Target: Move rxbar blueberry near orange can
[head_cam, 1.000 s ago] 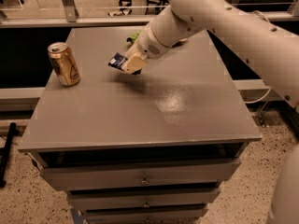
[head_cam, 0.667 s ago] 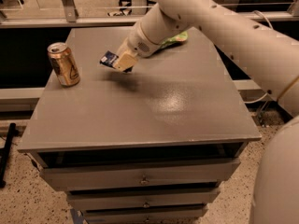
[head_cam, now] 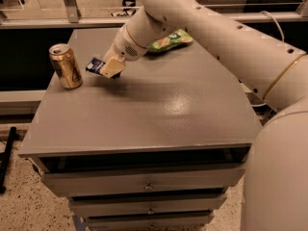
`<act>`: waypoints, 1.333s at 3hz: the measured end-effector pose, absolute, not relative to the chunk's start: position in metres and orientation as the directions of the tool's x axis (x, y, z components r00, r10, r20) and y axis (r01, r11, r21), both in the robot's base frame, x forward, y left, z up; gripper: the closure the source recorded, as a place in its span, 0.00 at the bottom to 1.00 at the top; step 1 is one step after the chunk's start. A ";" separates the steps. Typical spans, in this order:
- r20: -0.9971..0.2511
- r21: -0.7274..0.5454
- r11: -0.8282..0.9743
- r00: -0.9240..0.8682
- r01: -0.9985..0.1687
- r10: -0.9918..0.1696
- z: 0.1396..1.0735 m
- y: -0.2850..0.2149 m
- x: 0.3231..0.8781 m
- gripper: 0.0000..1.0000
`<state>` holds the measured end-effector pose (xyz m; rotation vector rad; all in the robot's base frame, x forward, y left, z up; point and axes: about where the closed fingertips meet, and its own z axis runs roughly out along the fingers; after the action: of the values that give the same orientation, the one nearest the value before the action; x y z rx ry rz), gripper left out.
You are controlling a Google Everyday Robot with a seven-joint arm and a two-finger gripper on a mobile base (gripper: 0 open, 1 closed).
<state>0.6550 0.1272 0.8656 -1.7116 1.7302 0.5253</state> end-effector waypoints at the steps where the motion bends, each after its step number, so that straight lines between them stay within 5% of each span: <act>1: -0.689 -0.132 0.055 0.051 -0.990 -0.723 0.861 0.139 0.650 0.48; 3: -0.688 -0.110 0.051 0.038 -0.993 -0.725 0.856 0.141 0.648 0.02; 4: -0.694 -0.119 0.112 0.002 -0.987 -0.720 0.865 0.113 0.655 0.00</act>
Offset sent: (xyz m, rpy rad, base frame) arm -0.0089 0.0197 -0.0093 0.0150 0.0513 0.0313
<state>0.6548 0.1134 0.8648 -1.6641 1.7742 0.5519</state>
